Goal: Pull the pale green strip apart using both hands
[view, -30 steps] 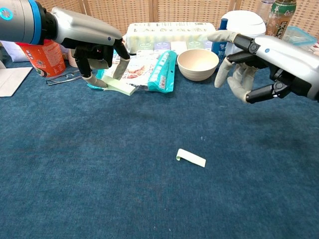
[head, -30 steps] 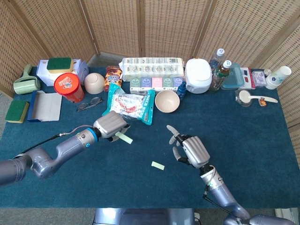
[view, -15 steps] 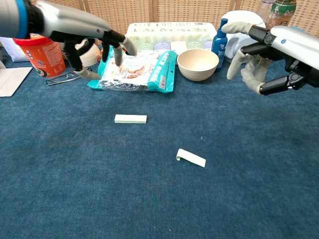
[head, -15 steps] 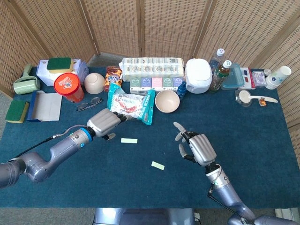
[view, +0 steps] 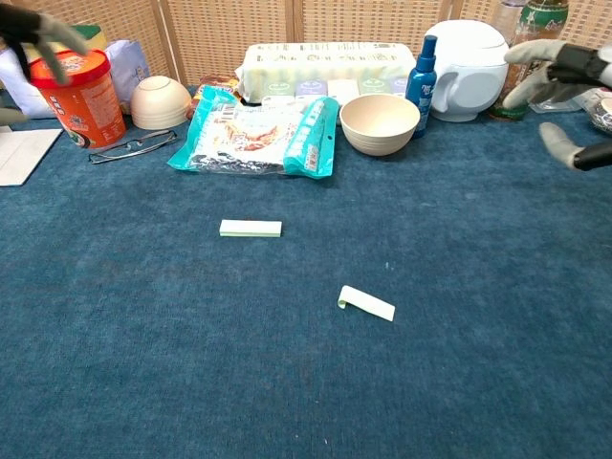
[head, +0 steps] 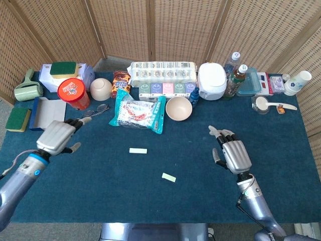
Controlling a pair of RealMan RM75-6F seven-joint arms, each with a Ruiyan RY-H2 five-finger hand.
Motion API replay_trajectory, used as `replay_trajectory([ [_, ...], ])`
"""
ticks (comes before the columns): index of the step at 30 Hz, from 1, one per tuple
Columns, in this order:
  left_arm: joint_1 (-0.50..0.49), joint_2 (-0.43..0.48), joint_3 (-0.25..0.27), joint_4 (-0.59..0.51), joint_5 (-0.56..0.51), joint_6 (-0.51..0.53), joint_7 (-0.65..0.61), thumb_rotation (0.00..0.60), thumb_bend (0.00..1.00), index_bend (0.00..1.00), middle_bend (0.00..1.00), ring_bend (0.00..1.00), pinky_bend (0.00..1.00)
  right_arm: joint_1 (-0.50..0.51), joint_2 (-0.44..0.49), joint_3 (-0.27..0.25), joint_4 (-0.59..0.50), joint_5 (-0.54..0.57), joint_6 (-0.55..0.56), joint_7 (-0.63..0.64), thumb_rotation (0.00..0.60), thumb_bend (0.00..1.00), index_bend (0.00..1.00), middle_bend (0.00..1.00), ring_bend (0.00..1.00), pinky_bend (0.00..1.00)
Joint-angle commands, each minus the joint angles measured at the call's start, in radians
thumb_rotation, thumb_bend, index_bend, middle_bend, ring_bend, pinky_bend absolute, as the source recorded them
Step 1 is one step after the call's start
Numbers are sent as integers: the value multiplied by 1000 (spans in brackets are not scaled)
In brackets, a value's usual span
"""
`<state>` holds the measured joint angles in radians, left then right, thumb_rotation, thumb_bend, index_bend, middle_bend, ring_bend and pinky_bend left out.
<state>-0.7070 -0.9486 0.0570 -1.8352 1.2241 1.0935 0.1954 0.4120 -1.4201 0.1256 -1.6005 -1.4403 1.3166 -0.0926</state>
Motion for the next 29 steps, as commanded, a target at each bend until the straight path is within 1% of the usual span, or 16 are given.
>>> replay_trajectory([
  [1, 153, 52, 67, -21, 39, 134, -63, 600, 302, 126, 278, 306, 573, -35, 25, -10, 0, 27, 30, -76, 600, 606, 92, 273, 171, 173],
  [4, 259, 43, 98, 16, 71, 231, -103, 600, 302, 138, 278, 306, 573, -62, 41, -20, -26, 39, 55, -122, 600, 606, 105, 272, 159, 173],
  [6, 312, 34, 108, 40, 85, 281, -116, 600, 302, 144, 278, 306, 572, -78, 51, -27, -37, 42, 69, -135, 600, 606, 119, 269, 155, 173],
  [11, 435, -6, 116, 100, 139, 413, -143, 600, 302, 166, 278, 306, 568, -122, 67, -40, -50, 27, 121, -138, 600, 606, 135, 268, 155, 173],
  [14, 488, -28, 113, 123, 169, 474, -137, 600, 302, 176, 278, 306, 568, -144, 75, -53, -55, 8, 147, -143, 600, 606, 144, 268, 154, 172],
  [20, 549, -46, 110, 131, 190, 510, -131, 600, 302, 184, 278, 306, 568, -171, 88, -65, -73, -8, 169, -158, 600, 606, 145, 269, 154, 162],
  [29, 576, -72, 70, 142, 224, 507, -140, 600, 302, 184, 278, 305, 567, -189, 92, -61, -90, -17, 176, -160, 600, 605, 156, 269, 152, 162],
])
